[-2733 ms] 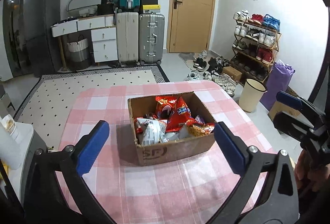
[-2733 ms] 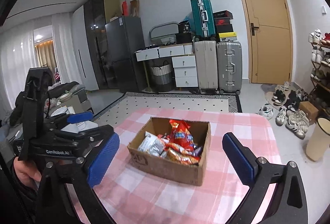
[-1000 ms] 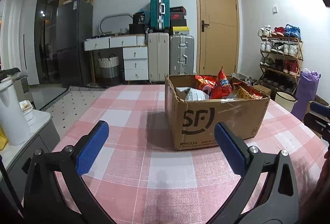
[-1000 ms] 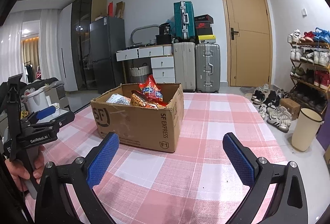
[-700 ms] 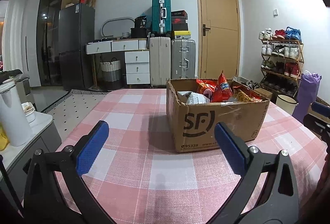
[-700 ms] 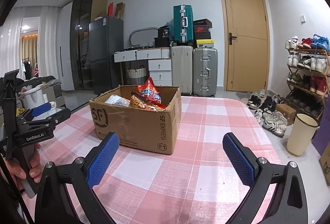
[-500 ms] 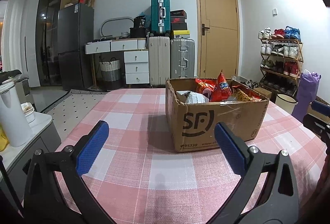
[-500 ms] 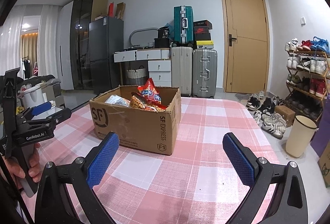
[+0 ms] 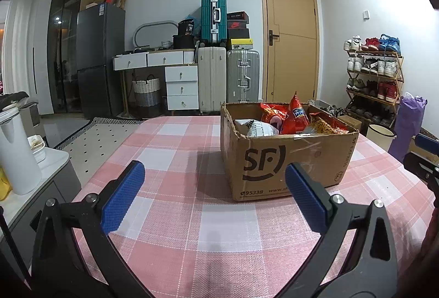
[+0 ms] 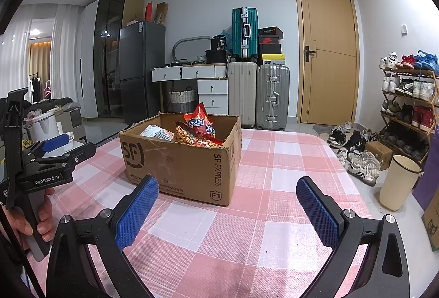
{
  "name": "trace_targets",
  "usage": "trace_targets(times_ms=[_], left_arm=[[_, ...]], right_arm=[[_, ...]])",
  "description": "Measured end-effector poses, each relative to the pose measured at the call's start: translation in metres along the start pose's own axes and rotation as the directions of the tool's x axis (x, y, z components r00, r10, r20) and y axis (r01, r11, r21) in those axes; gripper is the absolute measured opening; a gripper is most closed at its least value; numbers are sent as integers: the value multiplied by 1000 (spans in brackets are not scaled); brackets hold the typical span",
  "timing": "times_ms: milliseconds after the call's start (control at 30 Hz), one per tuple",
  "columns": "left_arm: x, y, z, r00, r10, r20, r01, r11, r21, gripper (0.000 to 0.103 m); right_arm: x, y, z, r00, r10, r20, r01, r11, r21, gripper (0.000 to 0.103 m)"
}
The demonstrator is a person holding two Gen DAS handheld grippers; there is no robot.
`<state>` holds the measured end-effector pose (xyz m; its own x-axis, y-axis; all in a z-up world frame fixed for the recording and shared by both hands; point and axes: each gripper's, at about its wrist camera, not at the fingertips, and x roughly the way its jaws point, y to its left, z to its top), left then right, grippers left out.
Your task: Organize snacks
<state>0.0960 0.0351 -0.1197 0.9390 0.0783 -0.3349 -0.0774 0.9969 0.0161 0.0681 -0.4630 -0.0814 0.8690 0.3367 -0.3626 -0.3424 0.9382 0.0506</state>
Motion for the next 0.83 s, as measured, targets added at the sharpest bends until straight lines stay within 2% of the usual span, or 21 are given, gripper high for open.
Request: trace_targets(times_ms=[833], left_arm=[[2,6,0,1000,10,4,-10,1000,-6,102]], right_arm=[[2,3,-2,1000,6,-3,-6,1000,-13,102]])
